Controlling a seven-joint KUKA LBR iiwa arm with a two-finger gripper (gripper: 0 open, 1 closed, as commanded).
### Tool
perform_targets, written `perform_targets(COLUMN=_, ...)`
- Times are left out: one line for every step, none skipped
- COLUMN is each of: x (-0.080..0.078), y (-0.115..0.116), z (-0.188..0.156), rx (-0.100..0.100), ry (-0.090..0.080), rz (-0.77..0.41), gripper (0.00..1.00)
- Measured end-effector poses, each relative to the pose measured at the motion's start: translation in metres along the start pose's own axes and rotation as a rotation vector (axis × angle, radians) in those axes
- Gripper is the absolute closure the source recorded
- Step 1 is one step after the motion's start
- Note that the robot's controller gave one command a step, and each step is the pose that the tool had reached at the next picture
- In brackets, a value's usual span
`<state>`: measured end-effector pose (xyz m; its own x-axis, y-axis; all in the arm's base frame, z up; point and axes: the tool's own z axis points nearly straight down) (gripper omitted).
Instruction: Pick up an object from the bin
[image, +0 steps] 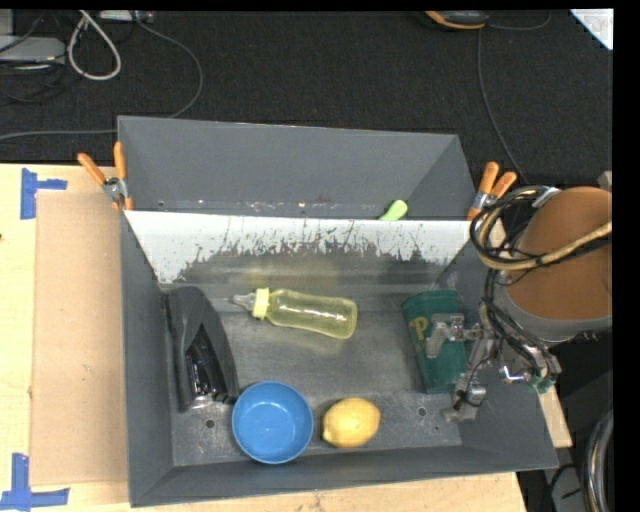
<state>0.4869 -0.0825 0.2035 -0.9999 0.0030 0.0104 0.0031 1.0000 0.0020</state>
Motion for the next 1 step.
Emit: perform_targets(x=-0.0016, y=0.0005, z=-0.0043, rx=0.001, ry=-0.008, rz=-0.005, gripper=0.0)
